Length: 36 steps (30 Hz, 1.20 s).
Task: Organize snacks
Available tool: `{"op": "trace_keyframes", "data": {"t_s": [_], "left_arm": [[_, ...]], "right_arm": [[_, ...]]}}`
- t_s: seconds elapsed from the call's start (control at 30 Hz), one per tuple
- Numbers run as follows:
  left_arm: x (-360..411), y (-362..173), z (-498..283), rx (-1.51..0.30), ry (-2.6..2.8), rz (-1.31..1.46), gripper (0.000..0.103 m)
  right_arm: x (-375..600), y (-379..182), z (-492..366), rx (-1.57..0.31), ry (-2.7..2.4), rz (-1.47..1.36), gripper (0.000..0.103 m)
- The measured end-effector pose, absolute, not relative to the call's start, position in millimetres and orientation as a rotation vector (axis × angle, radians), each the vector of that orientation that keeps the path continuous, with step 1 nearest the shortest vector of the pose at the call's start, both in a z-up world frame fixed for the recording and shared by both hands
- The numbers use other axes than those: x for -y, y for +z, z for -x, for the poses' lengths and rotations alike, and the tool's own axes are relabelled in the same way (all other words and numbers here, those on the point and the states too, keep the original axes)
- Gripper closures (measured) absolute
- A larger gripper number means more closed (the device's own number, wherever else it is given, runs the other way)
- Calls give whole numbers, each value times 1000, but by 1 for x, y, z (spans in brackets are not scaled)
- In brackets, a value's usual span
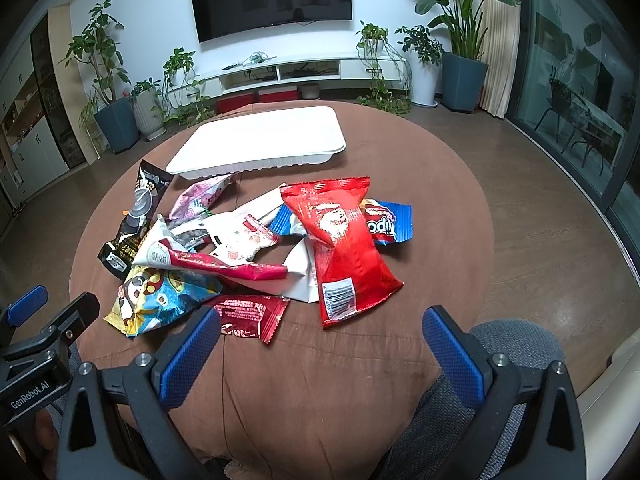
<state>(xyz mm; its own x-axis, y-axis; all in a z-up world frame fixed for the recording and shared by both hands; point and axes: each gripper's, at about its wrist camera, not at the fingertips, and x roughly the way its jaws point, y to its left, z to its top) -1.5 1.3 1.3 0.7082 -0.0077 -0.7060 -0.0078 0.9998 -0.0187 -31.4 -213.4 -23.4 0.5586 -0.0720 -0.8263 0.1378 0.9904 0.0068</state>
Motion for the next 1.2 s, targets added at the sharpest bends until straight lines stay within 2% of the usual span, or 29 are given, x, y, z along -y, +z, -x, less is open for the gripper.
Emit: {"op": "trace_keyframes", "data": {"t_s": [0.63, 0.87, 1.0, 1.07, 1.2], "left_arm": [[-2, 0, 2, -778, -4, 14, 0], [-36, 0, 5, -702, -156, 120, 0], [-49, -14, -1, -828, -123, 105, 0], [-57, -29, -4, -947, -73, 109, 0], [-71, -39, -8, -990, -54, 179, 1]], "right_arm": [[213, -25, 32, -975, -116, -80, 0], [217, -25, 29, -975, -90, -102, 0], [224, -24, 30, -942, -79, -120, 0], [230, -24, 28, -939, -70, -148, 0], [243, -27, 25, -946, -53, -205, 0]]}}
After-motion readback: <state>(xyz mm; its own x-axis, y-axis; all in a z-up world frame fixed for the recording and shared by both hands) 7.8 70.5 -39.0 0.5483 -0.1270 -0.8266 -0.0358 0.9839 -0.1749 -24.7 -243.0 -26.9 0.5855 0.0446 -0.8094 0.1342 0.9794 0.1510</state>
